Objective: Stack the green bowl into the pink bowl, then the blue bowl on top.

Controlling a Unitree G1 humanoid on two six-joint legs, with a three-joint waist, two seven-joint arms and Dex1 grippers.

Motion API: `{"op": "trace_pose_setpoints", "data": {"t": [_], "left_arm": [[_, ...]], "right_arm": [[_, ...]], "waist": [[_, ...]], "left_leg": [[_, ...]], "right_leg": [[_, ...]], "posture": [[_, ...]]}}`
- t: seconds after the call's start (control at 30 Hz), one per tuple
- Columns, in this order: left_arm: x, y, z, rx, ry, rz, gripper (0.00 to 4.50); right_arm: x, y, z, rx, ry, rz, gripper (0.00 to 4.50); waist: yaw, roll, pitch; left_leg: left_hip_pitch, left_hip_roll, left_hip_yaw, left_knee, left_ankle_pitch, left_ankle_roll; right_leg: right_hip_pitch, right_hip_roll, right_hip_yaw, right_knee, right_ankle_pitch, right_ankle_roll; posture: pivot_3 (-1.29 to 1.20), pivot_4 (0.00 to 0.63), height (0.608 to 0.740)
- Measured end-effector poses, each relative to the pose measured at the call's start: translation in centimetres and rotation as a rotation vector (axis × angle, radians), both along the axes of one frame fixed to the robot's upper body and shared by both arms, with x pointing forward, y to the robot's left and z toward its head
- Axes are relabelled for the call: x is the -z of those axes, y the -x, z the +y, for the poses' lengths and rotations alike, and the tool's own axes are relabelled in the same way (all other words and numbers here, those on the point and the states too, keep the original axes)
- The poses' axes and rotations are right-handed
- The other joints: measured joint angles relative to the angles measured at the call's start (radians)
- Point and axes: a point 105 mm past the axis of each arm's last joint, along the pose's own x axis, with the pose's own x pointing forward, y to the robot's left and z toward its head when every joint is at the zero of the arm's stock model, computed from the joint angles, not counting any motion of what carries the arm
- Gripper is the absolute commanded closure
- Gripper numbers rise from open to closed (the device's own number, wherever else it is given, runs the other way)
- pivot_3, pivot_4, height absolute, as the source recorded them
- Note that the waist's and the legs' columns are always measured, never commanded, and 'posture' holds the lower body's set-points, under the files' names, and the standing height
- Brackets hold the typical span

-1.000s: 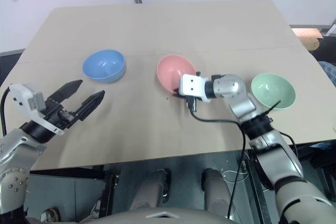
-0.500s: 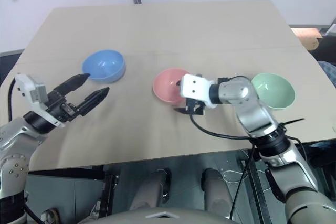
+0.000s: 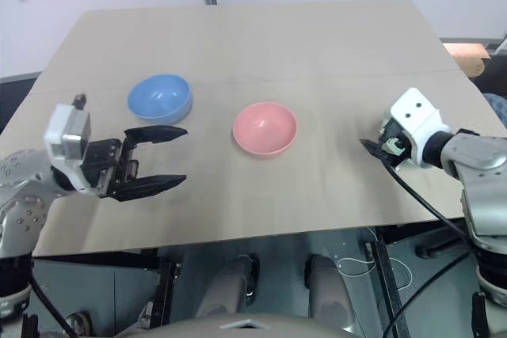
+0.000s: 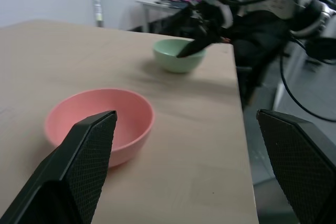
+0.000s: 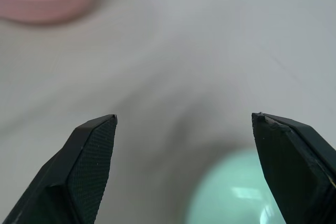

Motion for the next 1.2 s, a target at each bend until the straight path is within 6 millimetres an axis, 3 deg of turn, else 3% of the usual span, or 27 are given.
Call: {"op": "trace_pose_setpoints", "data": {"t": [0.13, 0.23, 0.43, 0.5, 0.67, 0.77, 0.9, 0.93, 0.97, 1.03, 1.07, 1.13, 1.2], "left_arm": [[-0.1, -0.4, -0.8, 0.062, -0.027, -0.021, 0.00], [-0.1, -0.5, -0.9, 0.066, -0.028, -0.026, 0.00], [0.1, -0.7, -1.0, 0.051, -0.018, -0.023, 0.00], [0.2, -0.7, -1.0, 0.043, -0.016, -0.019, 0.00], [0.5, -1.2, -0.9, -0.012, 0.013, -0.010, 0.00], [0.8, -2.2, -0.5, -0.102, 0.036, -0.011, 0.00], [1.8, -4.1, 1.4, -0.298, 0.044, -0.015, 0.00], [1.9, -4.9, 2.5, -0.385, 0.055, -0.016, 0.00], [2.0, -5.0, 2.7, -0.403, 0.056, -0.016, 0.00], [2.1, -5.8, 4.1, -0.508, 0.054, -0.023, 0.00], [2.1, -5.8, 4.1, -0.513, 0.054, -0.023, 0.00], [2.2, -6.2, 4.7, -0.566, 0.045, -0.034, 0.00], [2.2, -6.4, 5.0, -0.595, 0.036, -0.043, 0.00]], "right_arm": [[2.0, -0.6, -2.0, 0.123, -0.035, 0.056, 0.06], [3.3, -1.0, -2.9, 0.175, -0.049, 0.082, 0.78], [4.5, -1.2, -2.9, 0.179, -0.041, 0.109, 3.70], [4.6, -1.3, -3.0, 0.177, -0.036, 0.112, 4.48], [4.1, -1.6, -2.3, 0.129, 0.011, 0.074, 4.48], [2.7, -2.1, -0.9, 0.063, 0.001, 0.015, 4.48], [-1.0, -1.9, 5.1, -0.187, -0.088, -0.121, 4.48], [-2.4, -1.0, 8.9, -0.347, -0.160, -0.152, 4.48], [-2.7, -0.7, 9.8, -0.386, -0.174, -0.158, 4.48], [-3.3, 0.7, 14.2, -0.572, -0.222, -0.151, 4.48], [-3.3, 0.7, 14.4, -0.579, -0.224, -0.150, 4.48], [-3.1, 1.1, 16.6, -0.665, -0.243, -0.123, 4.48], [-2.5, 1.0, 18.1, -0.722, -0.226, -0.106, 3.64]], "waist": [[0.001, 0.000, 0.000], [0.001, 0.000, 0.000], [0.001, 0.000, 0.000], [0.001, 0.000, 0.000], [0.001, 0.000, 0.000], [-0.001, 0.000, 0.000], [-0.010, 0.000, 0.001], [-0.014, -0.001, 0.001], [-0.015, -0.001, 0.001], [-0.015, -0.001, 0.001], [-0.015, -0.001, 0.001], [-0.013, -0.001, 0.001], [-0.013, -0.001, 0.001]], "left_leg": [[-0.001, 0.000, 0.000, 0.000, 0.000, 0.000], [-0.001, 0.000, 0.001, 0.000, 0.000, 0.000], [0.000, 0.000, 0.000, 0.000, 0.000, 0.000], [-0.001, 0.000, 0.000, 0.000, 0.000, 0.000], [0.000, 0.000, 0.000, 0.000, 0.000, 0.000], [0.000, 0.000, 0.001, 0.000, 0.000, 0.000], [0.000, 0.003, 0.000, 0.000, 0.000, 0.000], [0.000, 0.005, -0.001, 0.000, 0.000, 0.000], [0.000, 0.005, -0.001, 0.000, 0.000, 0.000], [0.000, 0.005, -0.002, 0.000, 0.000, 0.000], [0.000, 0.005, -0.002, 0.000, 0.000, 0.000], [0.000, 0.005, -0.001, 0.000, 0.000, 0.000], [0.000, 0.005, -0.002, 0.000, 0.000, 0.000]], "right_leg": [[0.000, 0.000, 0.000, 0.000, 0.000, 0.000], [-0.001, 0.000, 0.001, 0.000, 0.000, 0.000], [0.000, 0.000, 0.001, 0.000, 0.000, 0.000], [0.000, 0.000, 0.001, 0.000, 0.000, 0.000], [0.000, 0.000, 0.001, 0.000, 0.000, 0.000], [-0.001, 0.001, 0.001, 0.000, 0.000, 0.001], [-0.001, 0.004, 0.001, 0.001, 0.000, 0.000], [-0.001, 0.006, 0.001, 0.001, 0.000, 0.000], [-0.001, 0.006, 0.000, 0.001, 0.000, 0.000], [0.000, 0.006, 0.000, 0.001, 0.000, 0.000], [0.000, 0.006, 0.000, 0.001, 0.000, 0.000], [0.000, 0.006, 0.000, 0.001, 0.000, 0.000], [0.000, 0.006, 0.000, 0.001, 0.000, 0.000]], "posture": [[0.00, 0.150, 0.740], [0.00, 0.150, 0.740], [0.00, 0.150, 0.740], [0.00, 0.150, 0.740], [0.00, 0.150, 0.740], [0.00, 0.150, 0.740], [0.00, 0.150, 0.740], [0.00, 0.150, 0.740], [0.00, 0.150, 0.740], [0.00, 0.150, 0.740], [0.00, 0.150, 0.740], [0.00, 0.150, 0.740], [0.00, 0.150, 0.740]]}}
